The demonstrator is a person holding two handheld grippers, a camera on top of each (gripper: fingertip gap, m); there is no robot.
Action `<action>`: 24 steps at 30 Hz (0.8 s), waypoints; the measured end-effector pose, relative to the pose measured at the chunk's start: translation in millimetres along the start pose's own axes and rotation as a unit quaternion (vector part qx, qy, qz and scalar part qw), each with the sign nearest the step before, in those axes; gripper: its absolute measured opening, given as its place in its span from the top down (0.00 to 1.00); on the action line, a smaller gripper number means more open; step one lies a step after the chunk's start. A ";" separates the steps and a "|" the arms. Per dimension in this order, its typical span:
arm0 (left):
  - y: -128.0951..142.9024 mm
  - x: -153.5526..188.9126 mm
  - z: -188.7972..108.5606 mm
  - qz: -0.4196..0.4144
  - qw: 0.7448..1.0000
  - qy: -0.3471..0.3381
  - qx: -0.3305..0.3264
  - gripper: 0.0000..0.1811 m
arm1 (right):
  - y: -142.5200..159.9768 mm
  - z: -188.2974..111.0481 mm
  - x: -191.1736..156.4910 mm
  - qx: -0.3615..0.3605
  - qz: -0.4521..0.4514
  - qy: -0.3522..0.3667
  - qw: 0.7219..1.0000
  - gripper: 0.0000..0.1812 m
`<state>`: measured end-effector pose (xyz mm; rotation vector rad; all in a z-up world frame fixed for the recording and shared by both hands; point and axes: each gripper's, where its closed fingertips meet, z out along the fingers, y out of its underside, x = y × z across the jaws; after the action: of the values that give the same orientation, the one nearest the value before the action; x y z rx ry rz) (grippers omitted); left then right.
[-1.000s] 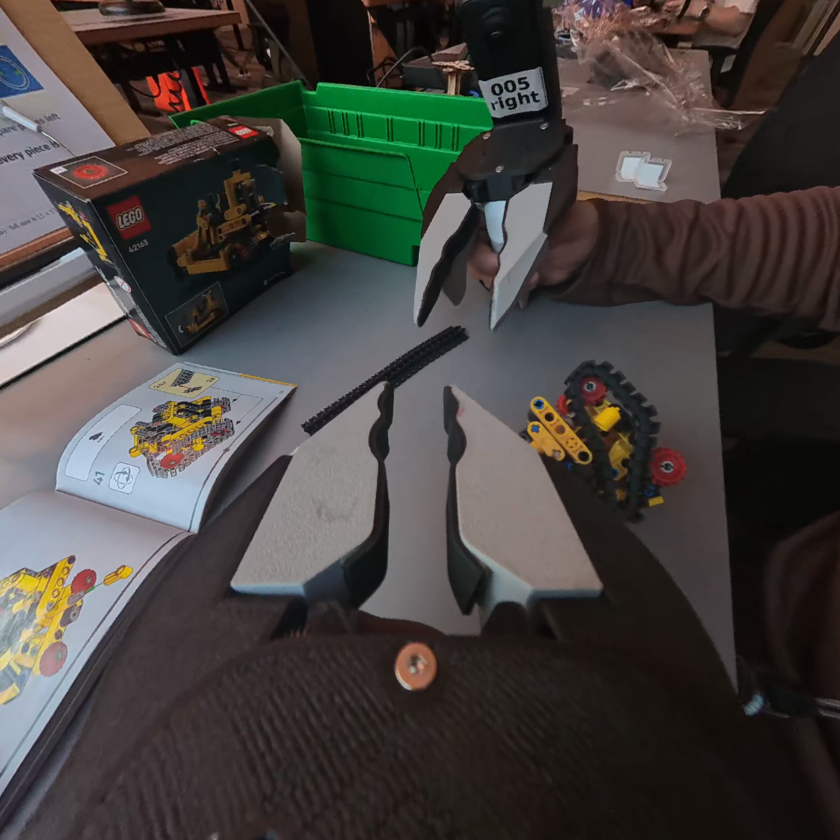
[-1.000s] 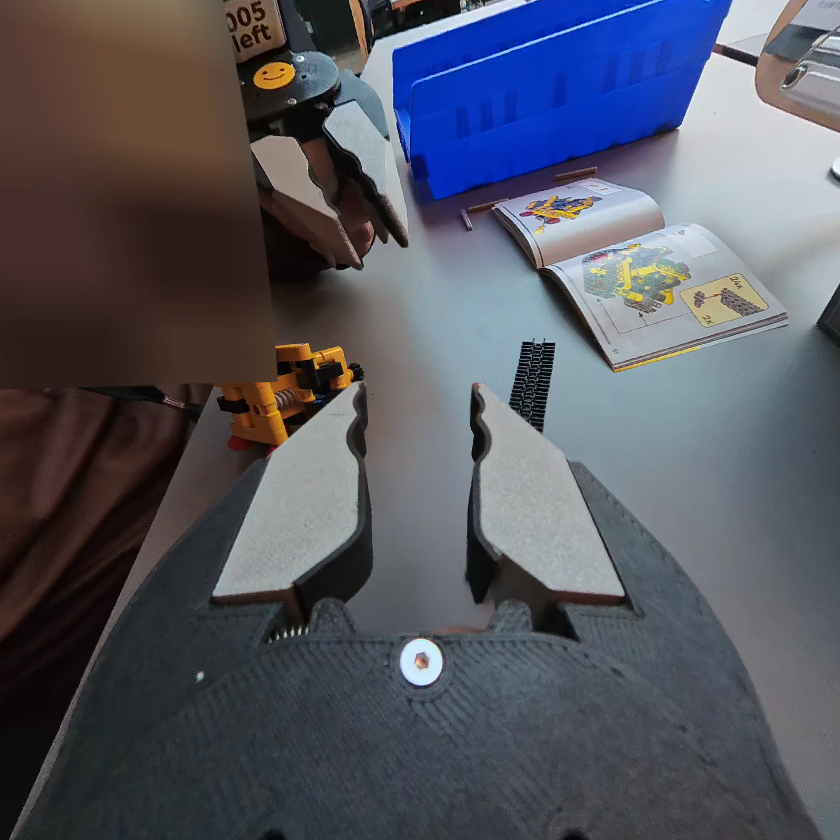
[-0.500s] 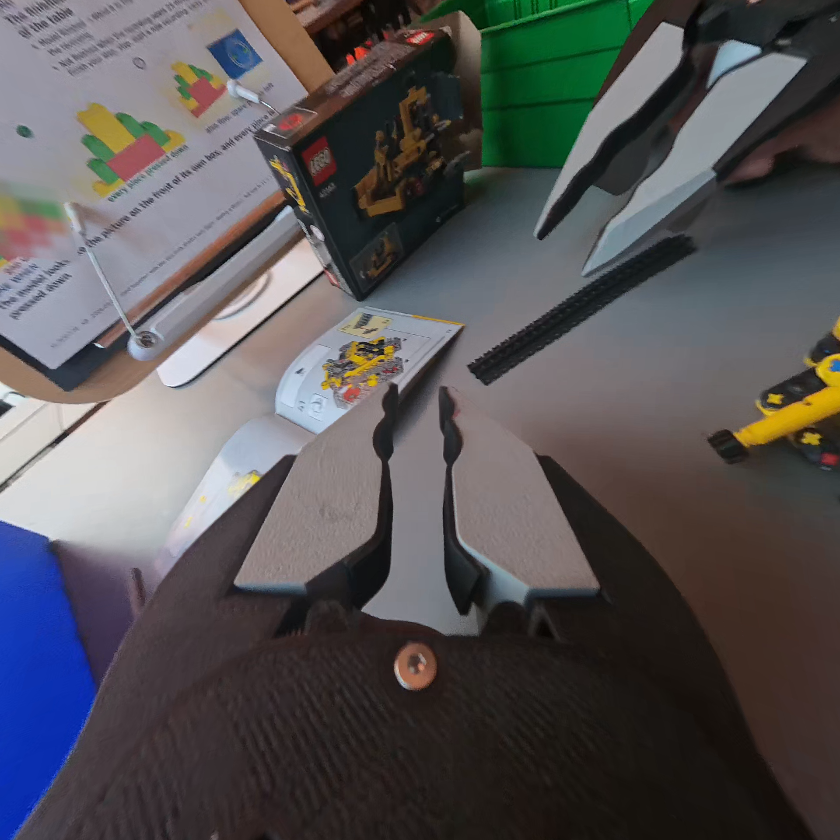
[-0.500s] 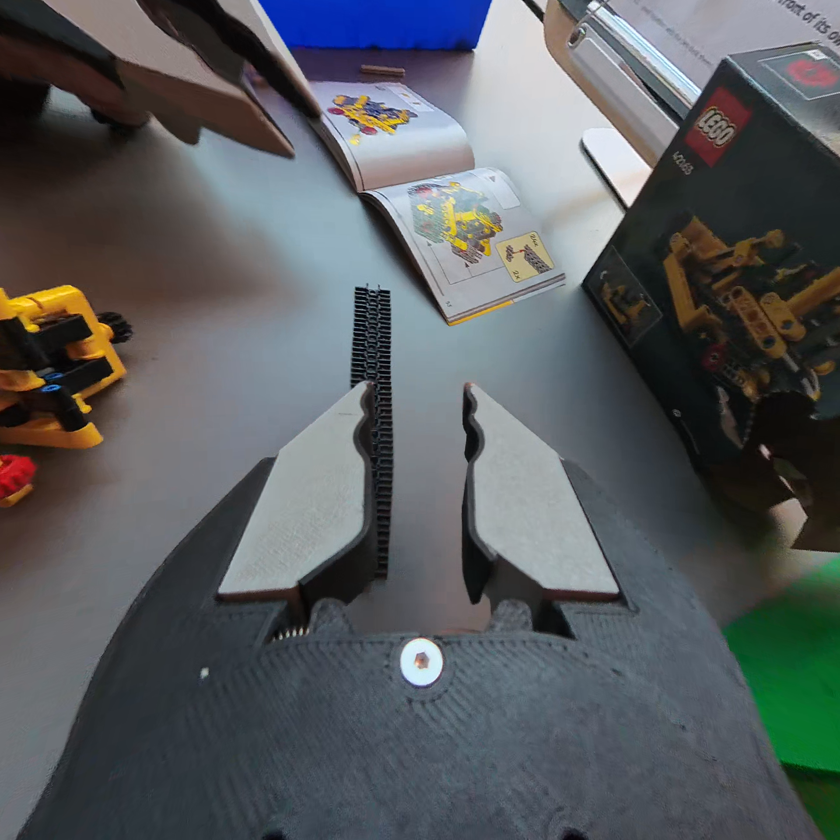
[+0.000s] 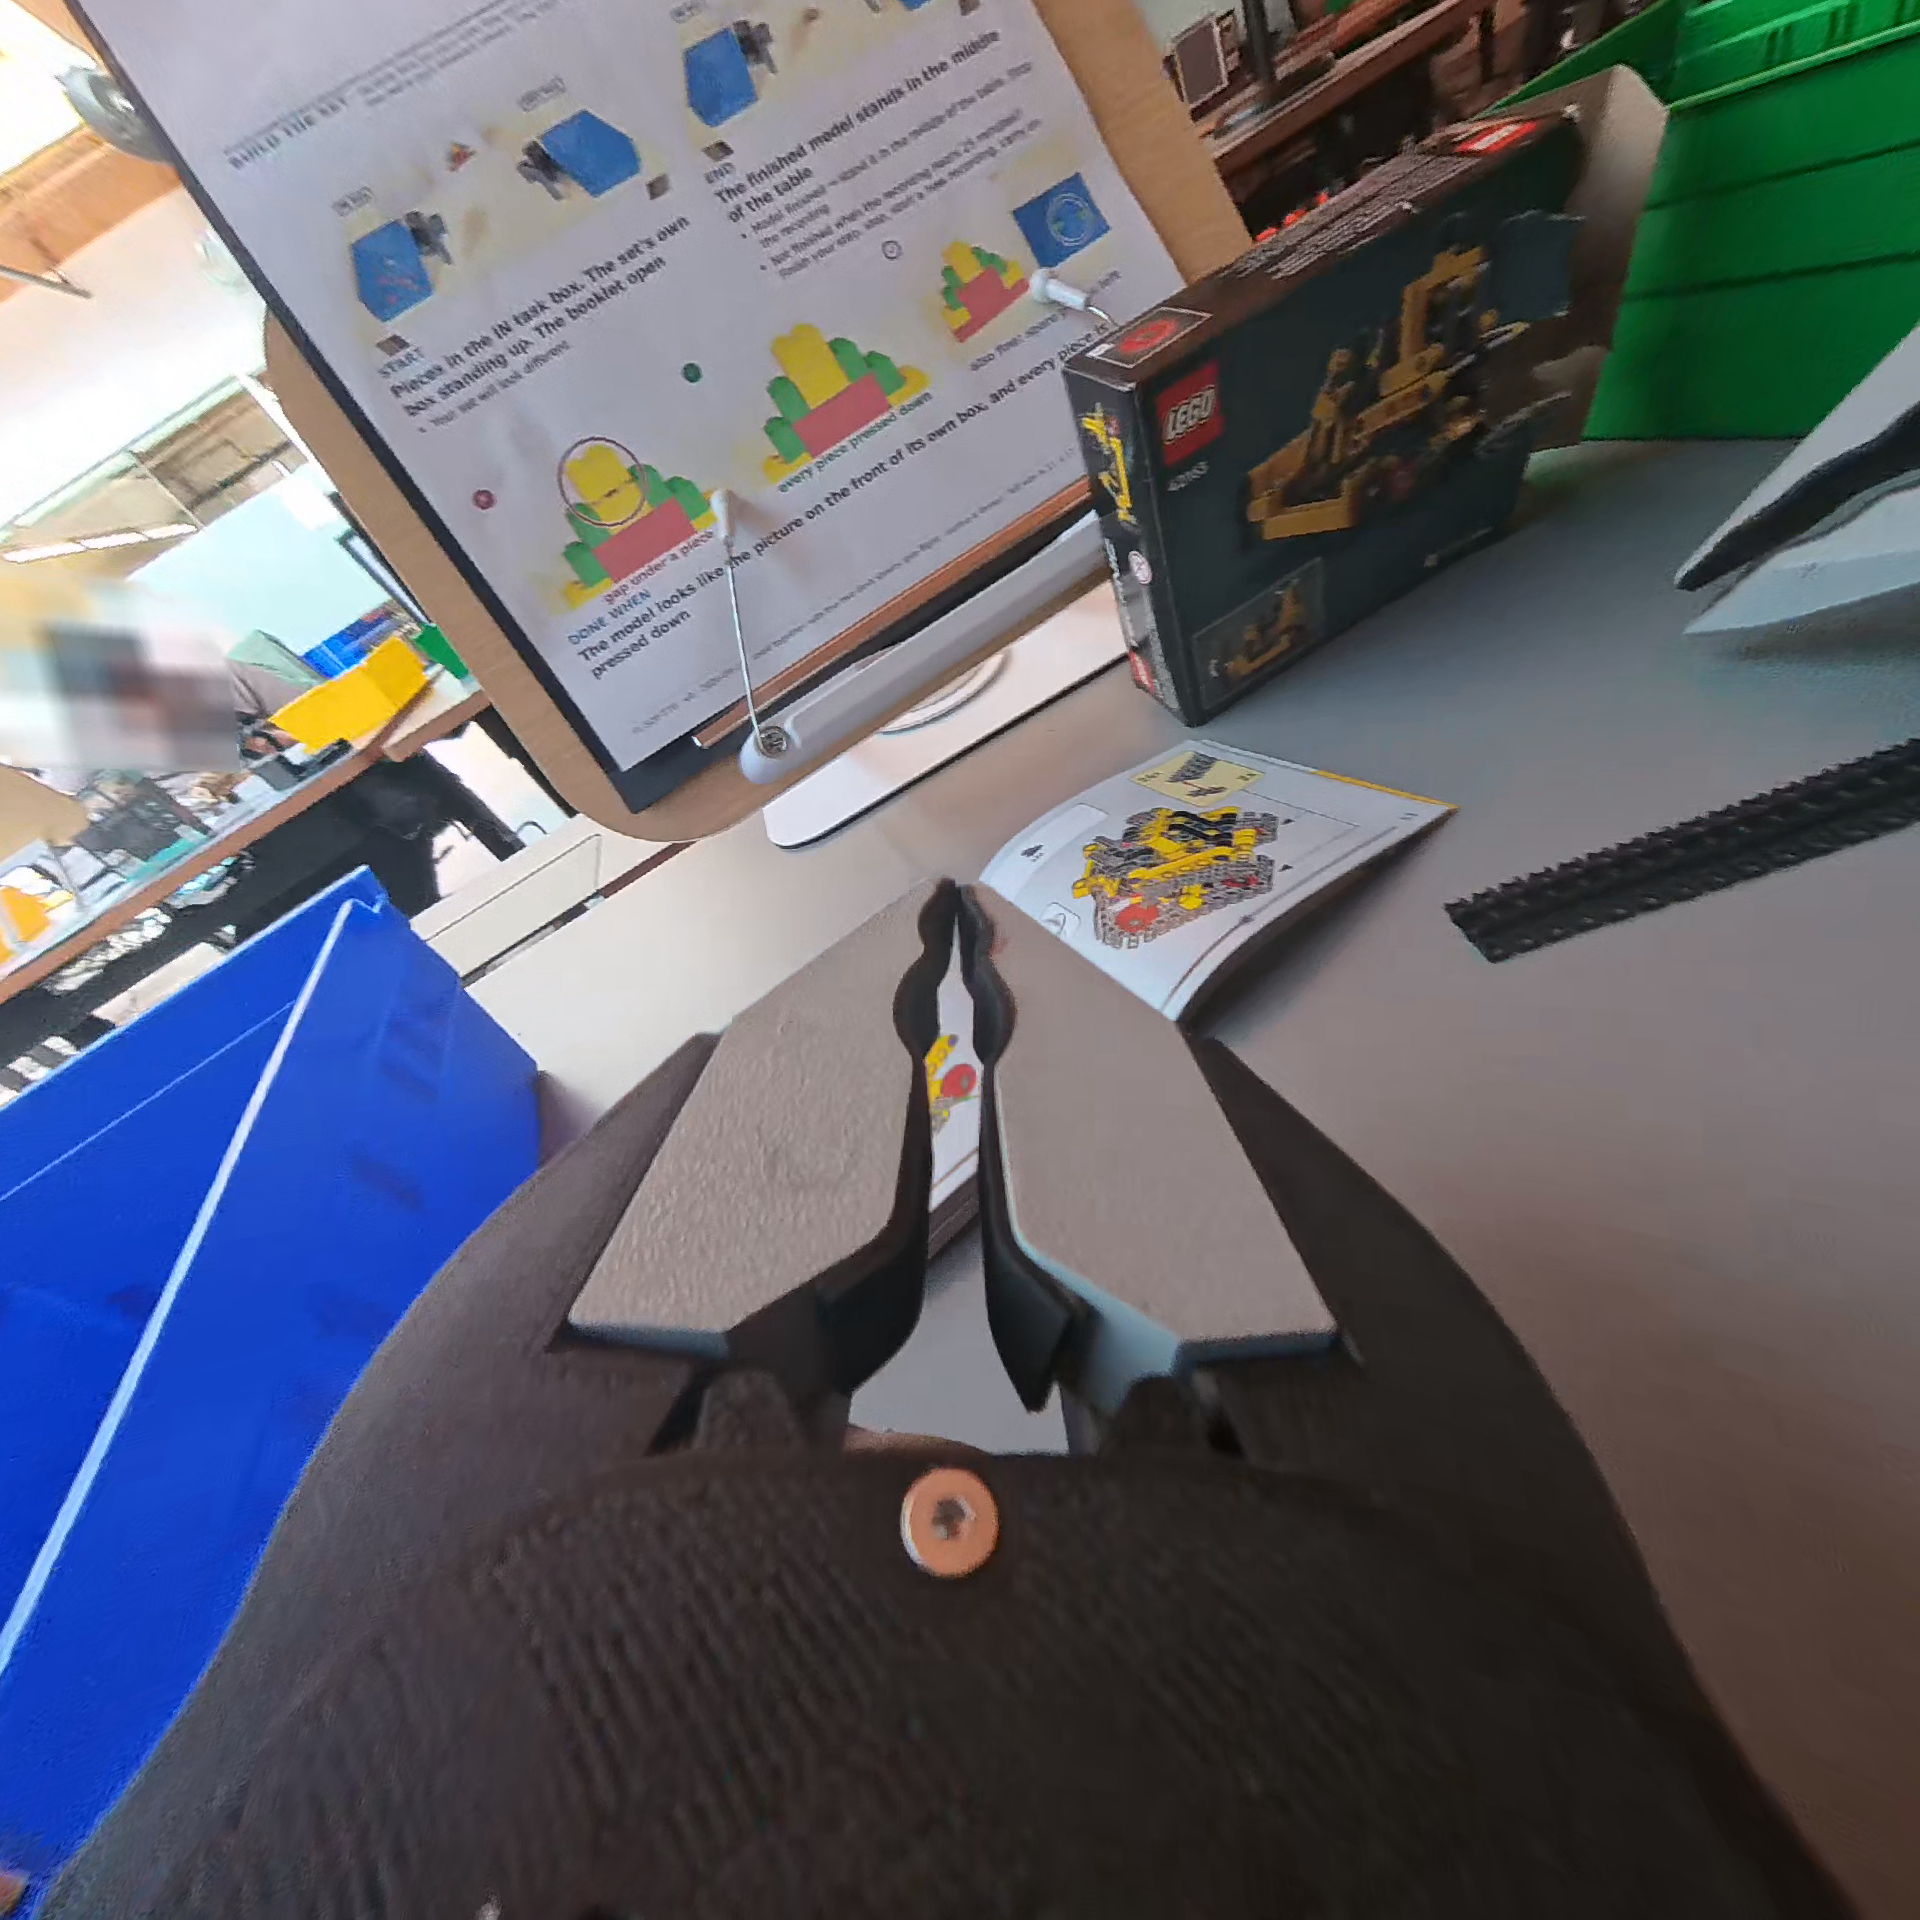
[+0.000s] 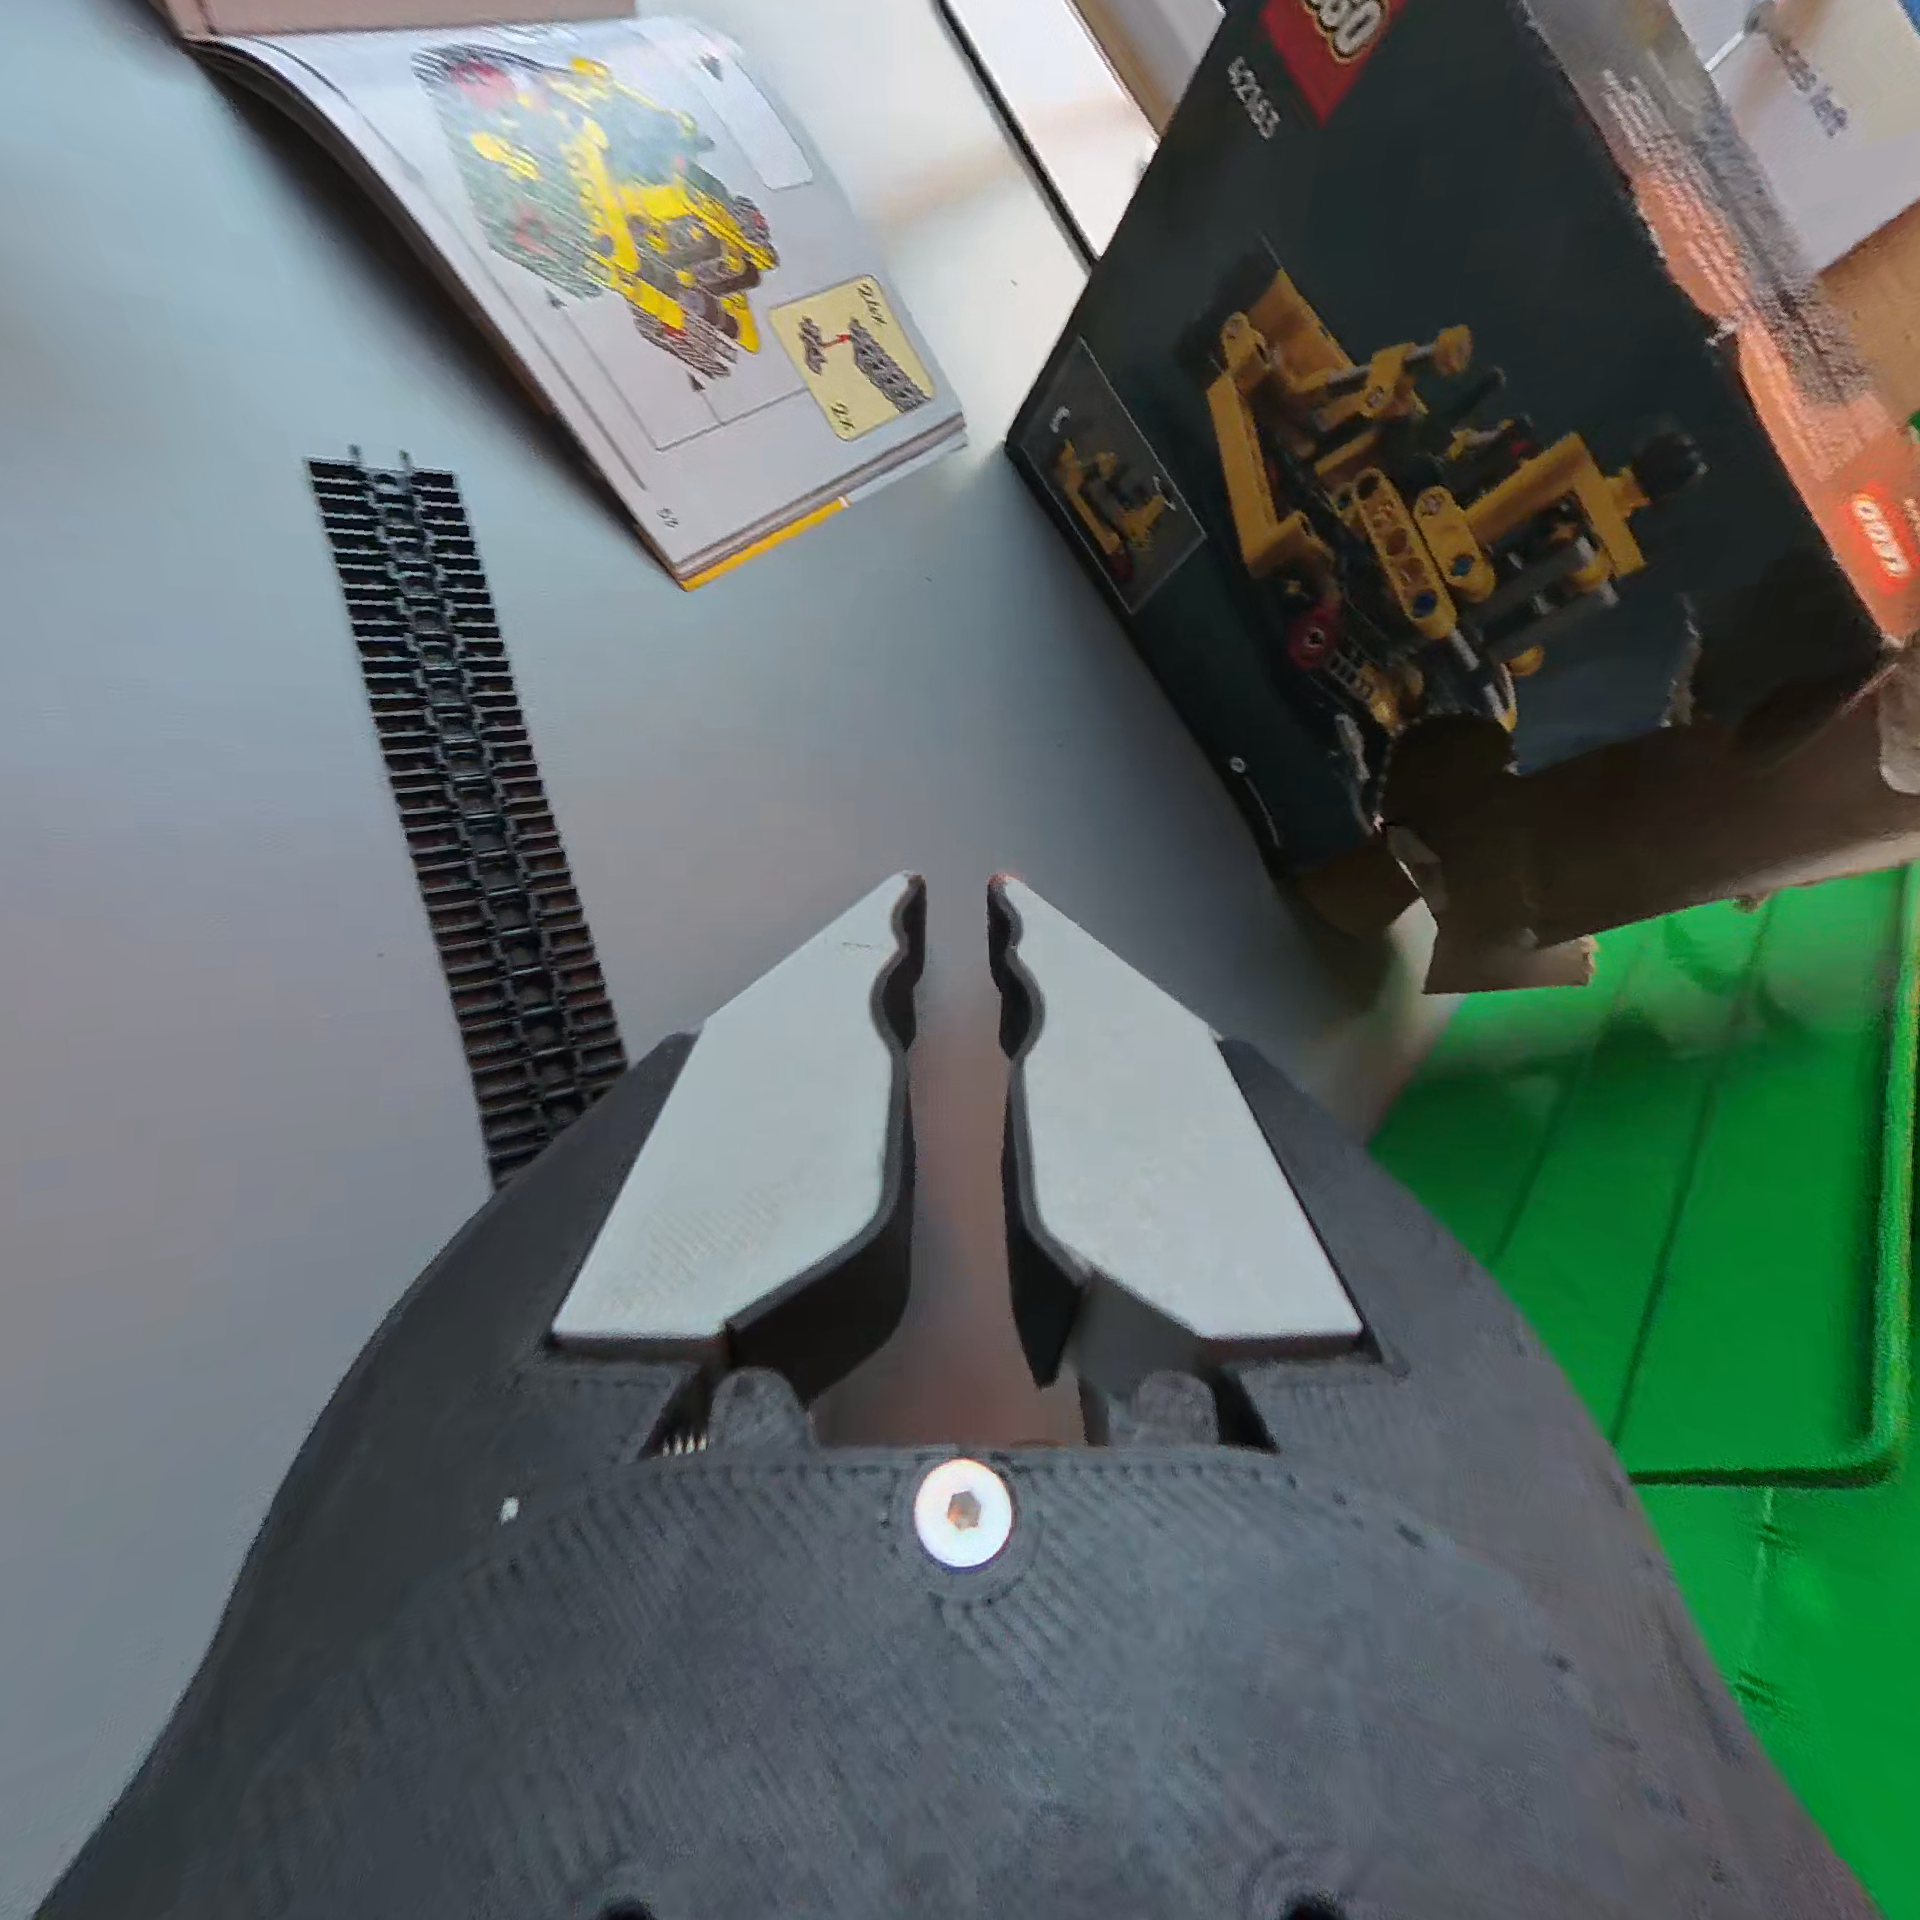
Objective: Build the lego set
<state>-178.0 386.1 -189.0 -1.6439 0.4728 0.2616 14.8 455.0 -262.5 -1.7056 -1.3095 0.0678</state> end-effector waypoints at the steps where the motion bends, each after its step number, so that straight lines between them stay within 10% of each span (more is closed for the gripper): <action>1: 0.1 0.1 -0.3 0.007 1.000 -0.006 -0.001 1.00 | 0.9 0.4 2.9 -0.003 0.002 0.010 1.000 0.96; 12: 38.5 20.3 17.9 0.218 0.971 -0.011 -0.101 1.00 | 14.7 7.2 19.9 -0.045 0.041 0.039 0.997 0.95; 24: 42.2 14.9 20.6 0.233 0.967 -0.016 -0.102 1.00 | 19.6 9.9 24.8 -0.061 0.035 0.054 0.996 0.95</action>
<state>-181.7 401.0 -235.8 -1.7074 0.8289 0.7040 34.0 480.9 -269.8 -1.8323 -1.1955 -0.0641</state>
